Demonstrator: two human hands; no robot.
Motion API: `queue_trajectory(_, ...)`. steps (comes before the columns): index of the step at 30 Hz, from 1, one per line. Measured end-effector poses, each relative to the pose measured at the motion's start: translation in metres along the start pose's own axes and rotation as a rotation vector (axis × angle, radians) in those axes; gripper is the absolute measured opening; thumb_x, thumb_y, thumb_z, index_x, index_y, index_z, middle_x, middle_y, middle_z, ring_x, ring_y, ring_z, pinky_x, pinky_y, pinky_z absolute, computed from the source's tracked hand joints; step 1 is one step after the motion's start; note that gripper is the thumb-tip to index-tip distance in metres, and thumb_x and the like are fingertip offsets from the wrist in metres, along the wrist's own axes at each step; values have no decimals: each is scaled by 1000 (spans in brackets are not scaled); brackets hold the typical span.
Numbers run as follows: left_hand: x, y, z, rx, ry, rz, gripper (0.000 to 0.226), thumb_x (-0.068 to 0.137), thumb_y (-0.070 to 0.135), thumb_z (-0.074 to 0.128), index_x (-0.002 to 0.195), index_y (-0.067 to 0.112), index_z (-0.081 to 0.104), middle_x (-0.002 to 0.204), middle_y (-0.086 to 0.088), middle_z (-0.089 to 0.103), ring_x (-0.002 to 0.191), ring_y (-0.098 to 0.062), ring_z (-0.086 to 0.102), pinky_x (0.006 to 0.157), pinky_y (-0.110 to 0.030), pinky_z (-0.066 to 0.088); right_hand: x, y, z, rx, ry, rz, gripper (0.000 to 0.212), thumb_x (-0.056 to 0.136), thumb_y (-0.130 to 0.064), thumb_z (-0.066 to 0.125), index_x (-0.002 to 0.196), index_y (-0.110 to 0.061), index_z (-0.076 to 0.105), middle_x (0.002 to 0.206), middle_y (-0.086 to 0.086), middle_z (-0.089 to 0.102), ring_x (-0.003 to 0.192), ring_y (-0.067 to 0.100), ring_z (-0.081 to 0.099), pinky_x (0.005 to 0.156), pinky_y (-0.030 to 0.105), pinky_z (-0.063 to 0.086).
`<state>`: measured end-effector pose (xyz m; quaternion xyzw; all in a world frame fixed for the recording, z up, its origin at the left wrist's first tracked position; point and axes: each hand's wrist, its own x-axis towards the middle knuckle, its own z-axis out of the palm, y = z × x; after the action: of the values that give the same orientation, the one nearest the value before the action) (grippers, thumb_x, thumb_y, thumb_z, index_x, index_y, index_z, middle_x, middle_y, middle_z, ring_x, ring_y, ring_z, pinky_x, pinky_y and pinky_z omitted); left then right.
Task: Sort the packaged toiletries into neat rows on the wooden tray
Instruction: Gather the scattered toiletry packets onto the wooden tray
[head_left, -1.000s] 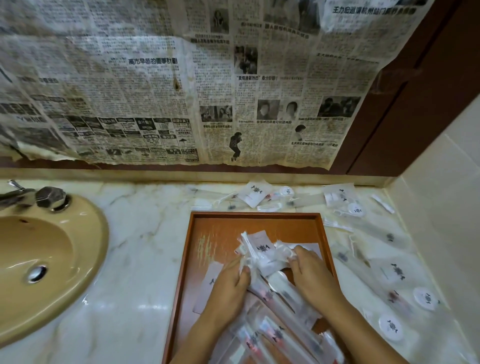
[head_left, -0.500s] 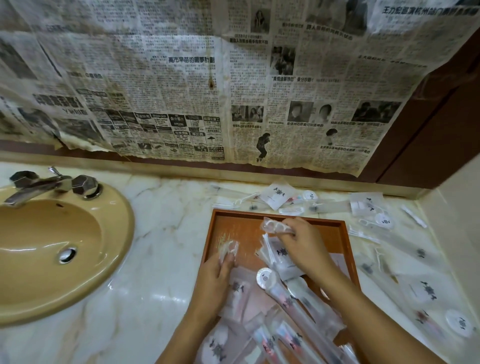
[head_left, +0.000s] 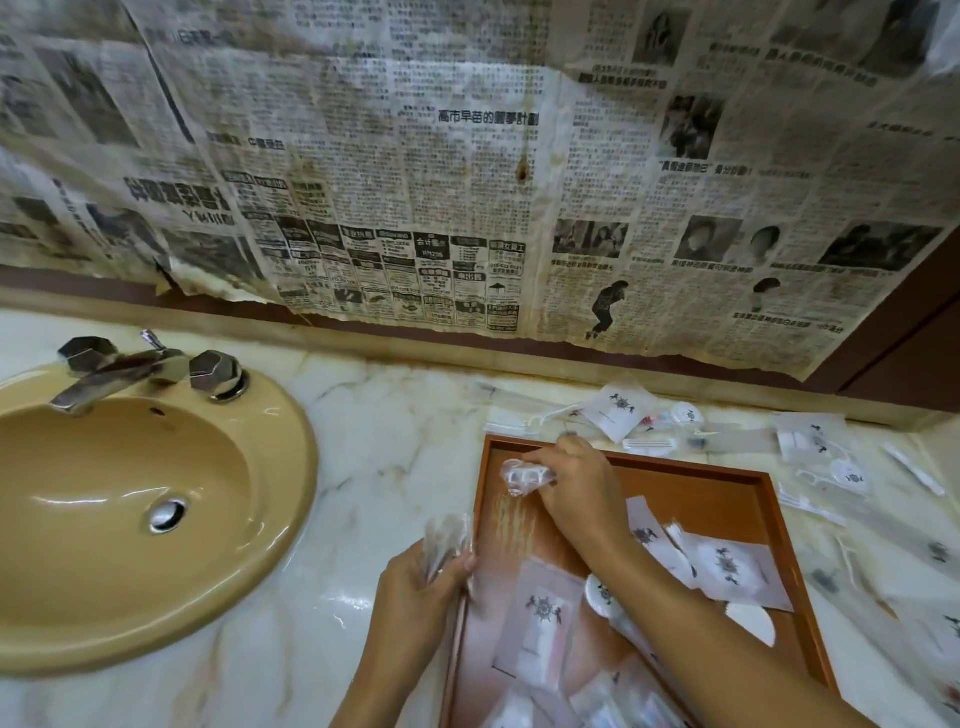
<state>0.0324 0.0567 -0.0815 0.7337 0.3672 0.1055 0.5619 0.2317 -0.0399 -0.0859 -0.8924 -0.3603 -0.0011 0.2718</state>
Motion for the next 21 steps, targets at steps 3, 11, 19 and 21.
queue_trajectory(3, 4, 2, -11, -30, 28, -10, 9, 85, 20, 74, 81, 15, 67, 76, 4, 73, 74, -2, 67, 63, -11, 43, 3, -2, 10, -25, 34, -37, 24, 77, -16, 62, 93, -24, 78, 75, -7, 55, 76, 19, 54, 60, 30, 41)
queue_trajectory(11, 19, 0, -26, -85, 19, -7, 8, 84, 14, 73, 85, 12, 66, 79, 1, 72, 74, -4, 66, 64, -7, 43, 11, -2, 24, -89, 30, -5, 31, 75, -19, 53, 92, -24, 79, 72, -6, 55, 75, 21, 55, 61, 28, 38)
queue_trajectory(19, 27, 2, -32, -76, 4, -8, 16, 87, 16, 71, 73, 10, 65, 74, 4, 70, 64, 0, 62, 61, -7, 42, 14, -5, 27, -140, -89, 4, 32, 77, -8, 69, 104, -24, 76, 81, -6, 58, 82, 21, 55, 66, 32, 43)
queue_trajectory(21, 29, 1, -33, -84, 11, -14, 16, 86, 17, 72, 73, 12, 66, 73, 3, 70, 65, -1, 63, 60, -7, 42, 14, -6, 22, -109, -131, 8, 34, 82, -13, 63, 113, -26, 72, 89, -7, 58, 90, 18, 54, 75, 31, 44)
